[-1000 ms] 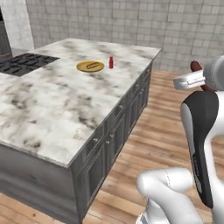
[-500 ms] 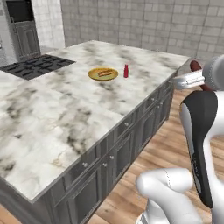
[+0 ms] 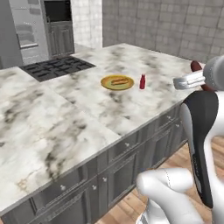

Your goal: Move the hot dog bun to the plate on the dining table and place the condiment next to that plate. Then navigate to the fridge and take the sausage and place it on the plate as well.

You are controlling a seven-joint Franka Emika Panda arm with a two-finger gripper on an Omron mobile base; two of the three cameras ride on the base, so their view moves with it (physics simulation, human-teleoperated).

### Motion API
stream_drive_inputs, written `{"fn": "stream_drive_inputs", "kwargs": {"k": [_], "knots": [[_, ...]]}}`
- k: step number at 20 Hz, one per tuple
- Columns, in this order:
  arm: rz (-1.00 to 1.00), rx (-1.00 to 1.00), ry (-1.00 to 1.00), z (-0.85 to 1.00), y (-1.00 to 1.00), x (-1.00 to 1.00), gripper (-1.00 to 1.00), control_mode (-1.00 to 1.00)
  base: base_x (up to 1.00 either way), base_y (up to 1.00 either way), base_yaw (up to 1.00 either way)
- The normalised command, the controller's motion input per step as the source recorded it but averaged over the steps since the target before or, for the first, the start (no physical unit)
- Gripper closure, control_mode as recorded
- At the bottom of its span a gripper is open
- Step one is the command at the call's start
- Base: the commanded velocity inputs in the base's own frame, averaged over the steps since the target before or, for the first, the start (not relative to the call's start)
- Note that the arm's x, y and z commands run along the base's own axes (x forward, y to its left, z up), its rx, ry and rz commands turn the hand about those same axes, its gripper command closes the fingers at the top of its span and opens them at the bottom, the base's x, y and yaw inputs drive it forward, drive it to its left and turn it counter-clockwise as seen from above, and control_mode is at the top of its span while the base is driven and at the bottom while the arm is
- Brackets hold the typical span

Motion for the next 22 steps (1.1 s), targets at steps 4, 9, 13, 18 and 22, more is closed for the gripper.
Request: {"fn": "stream_drive_inputs", "kwargs": {"k": [4, 9, 13, 18, 22], "knots": [[0.00, 0.00, 0.00, 0.00, 0.00, 0.00, 1.00, 1.00, 0.87, -0.50, 0.45], [0.00, 0.00, 0.00, 0.00, 0.00, 0.00, 1.00, 1.00, 0.79, -0.57, 0.43], [0.00, 0.00, 0.00, 0.00, 0.00, 0.00, 1.00, 1.00, 0.60, -0.69, 0.39], [0.00, 0.00, 0.00, 0.00, 0.00, 0.00, 1.00, 1.00, 0.71, -0.61, 0.36], [0.00, 0.00, 0.00, 0.00, 0.00, 0.00, 1.00, 1.00, 0.68, -0.63, 0.30]]}}
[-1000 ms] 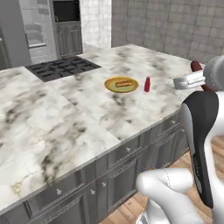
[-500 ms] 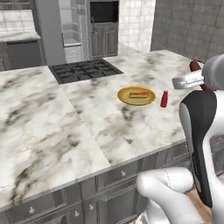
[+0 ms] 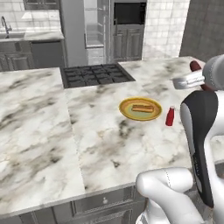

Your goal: Move the hot dog bun to the plate on the dining table and place the condiment next to that plate. Then navigate to the fridge and take the sausage and place it on the plate as well.

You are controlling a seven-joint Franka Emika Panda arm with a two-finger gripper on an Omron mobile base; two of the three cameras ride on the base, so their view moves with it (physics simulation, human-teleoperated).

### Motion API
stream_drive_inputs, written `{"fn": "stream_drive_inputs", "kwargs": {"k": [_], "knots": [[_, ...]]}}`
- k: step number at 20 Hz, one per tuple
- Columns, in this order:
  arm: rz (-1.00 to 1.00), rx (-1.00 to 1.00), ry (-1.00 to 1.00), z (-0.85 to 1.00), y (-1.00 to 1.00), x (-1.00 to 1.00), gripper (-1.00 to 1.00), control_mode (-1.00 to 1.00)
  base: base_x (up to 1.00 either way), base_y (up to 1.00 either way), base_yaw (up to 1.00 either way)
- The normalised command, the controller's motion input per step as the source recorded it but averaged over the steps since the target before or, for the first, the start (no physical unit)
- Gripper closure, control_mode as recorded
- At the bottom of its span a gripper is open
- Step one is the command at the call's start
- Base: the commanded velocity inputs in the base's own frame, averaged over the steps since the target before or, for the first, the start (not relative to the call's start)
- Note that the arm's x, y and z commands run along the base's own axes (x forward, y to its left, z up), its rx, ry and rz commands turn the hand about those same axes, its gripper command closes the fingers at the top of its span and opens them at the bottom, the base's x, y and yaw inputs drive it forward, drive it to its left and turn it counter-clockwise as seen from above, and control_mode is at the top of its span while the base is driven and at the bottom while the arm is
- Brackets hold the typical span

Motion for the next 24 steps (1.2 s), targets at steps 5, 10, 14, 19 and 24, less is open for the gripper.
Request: {"fn": "stream_drive_inputs", "kwargs": {"k": [5, 10, 14, 19, 24], "knots": [[0.00, 0.00, 0.00, 0.00, 0.00, 0.00, 1.00, 1.00, 0.57, -0.67, 0.27], [0.04, 0.05, 0.11, -0.01, -0.13, 0.40, 1.00, -1.00, 0.52, -0.29, 0.12], [0.01, 0.10, 0.57, -0.23, -0.30, 1.00, 1.00, -1.00, 0.00, 0.00, 0.00], [-0.01, 0.05, 0.75, -0.51, -0.19, 1.00, 1.00, -1.00, 0.00, 0.00, 0.00], [-0.03, 0.00, 0.58, -0.74, -0.01, 0.84, 1.00, -1.00, 0.00, 0.00, 0.00]]}}
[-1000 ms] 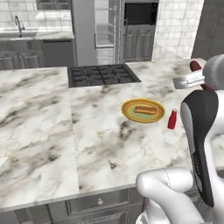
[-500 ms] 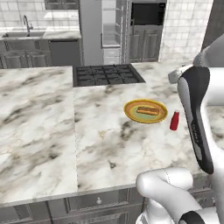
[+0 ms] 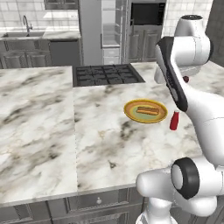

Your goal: Move the hot dog bun to the plate on the dining table and place the condiment next to that plate. Then navigate to the fridge and take the sausage and place it on the plate as well.

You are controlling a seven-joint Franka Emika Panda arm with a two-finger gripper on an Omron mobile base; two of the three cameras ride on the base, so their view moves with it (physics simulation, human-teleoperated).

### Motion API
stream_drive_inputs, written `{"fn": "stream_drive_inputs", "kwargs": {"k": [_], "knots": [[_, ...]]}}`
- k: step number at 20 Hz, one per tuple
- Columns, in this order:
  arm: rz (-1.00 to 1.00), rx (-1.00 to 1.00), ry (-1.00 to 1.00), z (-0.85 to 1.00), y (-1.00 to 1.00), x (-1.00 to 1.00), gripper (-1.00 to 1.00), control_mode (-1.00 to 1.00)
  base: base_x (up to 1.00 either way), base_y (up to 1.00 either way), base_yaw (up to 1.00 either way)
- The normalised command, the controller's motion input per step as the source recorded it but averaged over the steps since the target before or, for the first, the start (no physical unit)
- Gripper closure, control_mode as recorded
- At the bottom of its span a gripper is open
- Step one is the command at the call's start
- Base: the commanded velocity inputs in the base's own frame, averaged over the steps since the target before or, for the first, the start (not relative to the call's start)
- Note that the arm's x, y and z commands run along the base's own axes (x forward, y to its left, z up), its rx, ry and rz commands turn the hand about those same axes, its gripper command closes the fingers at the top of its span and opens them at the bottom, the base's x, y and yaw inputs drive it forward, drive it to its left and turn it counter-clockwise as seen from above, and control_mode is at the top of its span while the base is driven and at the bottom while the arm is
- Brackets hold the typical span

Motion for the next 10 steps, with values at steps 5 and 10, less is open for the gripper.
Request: {"fn": "stream_drive_inputs", "kwargs": {"k": [5, 10], "knots": [[-0.09, 0.00, 0.06, -0.79, 0.01, 0.37, 1.00, -1.00, 0.00, 0.00, 0.00], [-0.11, 0.03, -0.30, -0.65, -0.10, 0.24, 1.00, -1.00, 0.00, 0.00, 0.00]]}}
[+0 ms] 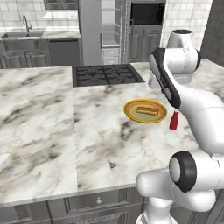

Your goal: Move the hot dog bun to the plate on the dining table and place the condiment next to that plate. Then navigate to the fridge and take the sausage and place it on the plate as well.

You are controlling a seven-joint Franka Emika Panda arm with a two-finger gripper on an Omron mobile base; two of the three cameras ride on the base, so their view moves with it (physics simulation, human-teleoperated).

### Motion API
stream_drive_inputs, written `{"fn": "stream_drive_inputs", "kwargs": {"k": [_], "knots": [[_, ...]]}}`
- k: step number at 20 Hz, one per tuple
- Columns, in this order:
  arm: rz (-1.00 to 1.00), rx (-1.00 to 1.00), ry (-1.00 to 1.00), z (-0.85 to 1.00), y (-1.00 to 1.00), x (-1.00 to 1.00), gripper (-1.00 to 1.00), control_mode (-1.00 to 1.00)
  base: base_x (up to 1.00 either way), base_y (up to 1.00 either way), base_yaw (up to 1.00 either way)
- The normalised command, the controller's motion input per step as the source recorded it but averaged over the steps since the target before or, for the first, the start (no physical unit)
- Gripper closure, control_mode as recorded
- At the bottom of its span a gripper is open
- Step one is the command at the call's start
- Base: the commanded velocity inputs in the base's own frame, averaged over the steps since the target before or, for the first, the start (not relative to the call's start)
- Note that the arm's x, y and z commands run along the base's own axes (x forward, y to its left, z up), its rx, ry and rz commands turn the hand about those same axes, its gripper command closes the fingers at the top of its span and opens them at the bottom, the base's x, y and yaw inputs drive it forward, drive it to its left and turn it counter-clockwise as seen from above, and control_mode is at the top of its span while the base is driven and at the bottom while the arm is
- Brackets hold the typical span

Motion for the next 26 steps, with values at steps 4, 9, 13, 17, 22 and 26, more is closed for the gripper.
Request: {"fn": "stream_drive_inputs", "kwargs": {"k": [4, 9, 13, 17, 22, 26], "knots": [[-0.13, 0.00, -0.26, -0.60, -0.15, 0.45, 1.00, -1.00, 0.00, 0.00, 0.00], [-0.16, 0.00, 0.07, -0.55, -0.30, 0.57, 1.00, -1.00, 0.00, 0.00, 0.00], [-0.15, 0.00, 0.16, -0.51, -0.20, 0.67, 1.00, -1.00, 0.00, 0.00, 0.00], [-0.12, 0.00, 0.07, -0.48, -0.15, 0.55, 1.00, -1.00, 0.00, 0.00, 0.00], [-0.11, 0.00, 0.00, -0.45, -0.06, 0.53, 1.00, -1.00, 0.00, 0.00, 0.00], [-0.07, 0.01, 0.00, -0.36, -0.04, 0.45, 1.00, -1.00, 0.00, 0.00, 0.00]]}}
